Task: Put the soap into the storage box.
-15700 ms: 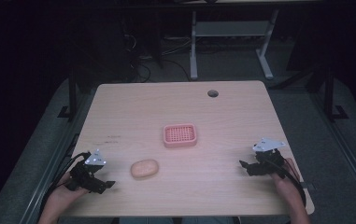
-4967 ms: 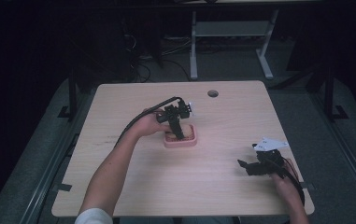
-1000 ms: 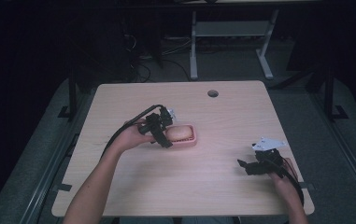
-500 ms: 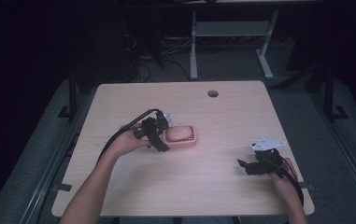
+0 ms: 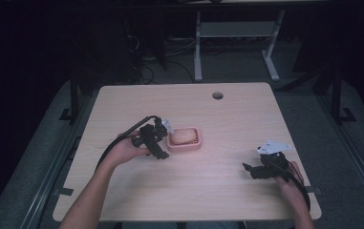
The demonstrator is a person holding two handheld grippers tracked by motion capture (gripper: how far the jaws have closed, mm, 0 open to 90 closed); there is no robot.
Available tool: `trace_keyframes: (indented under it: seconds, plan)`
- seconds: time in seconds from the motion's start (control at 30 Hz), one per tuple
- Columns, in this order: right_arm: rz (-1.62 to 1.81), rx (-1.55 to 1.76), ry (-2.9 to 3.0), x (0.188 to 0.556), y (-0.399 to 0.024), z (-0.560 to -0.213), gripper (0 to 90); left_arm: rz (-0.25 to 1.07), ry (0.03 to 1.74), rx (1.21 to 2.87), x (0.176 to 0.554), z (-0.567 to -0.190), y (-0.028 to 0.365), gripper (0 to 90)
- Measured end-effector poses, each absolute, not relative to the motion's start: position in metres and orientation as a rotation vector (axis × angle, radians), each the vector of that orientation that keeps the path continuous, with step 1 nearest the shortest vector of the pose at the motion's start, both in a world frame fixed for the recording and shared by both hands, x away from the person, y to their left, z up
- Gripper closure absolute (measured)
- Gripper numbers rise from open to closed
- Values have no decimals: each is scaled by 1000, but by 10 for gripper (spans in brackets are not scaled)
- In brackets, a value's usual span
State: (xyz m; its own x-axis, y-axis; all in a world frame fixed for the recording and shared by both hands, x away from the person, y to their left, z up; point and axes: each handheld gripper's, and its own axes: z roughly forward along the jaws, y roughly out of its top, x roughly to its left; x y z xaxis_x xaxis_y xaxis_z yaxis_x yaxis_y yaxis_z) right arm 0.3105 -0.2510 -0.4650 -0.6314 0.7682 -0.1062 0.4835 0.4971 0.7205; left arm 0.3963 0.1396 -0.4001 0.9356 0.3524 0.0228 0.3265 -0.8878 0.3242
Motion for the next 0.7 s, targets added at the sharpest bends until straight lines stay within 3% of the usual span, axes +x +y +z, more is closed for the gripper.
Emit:
trace_keyframes:
  seconds: [0.7]
  plan:
    - [912, 1040, 2332, 311, -250, -465, 138, 117, 539, 2736, 378, -408, 157, 249]
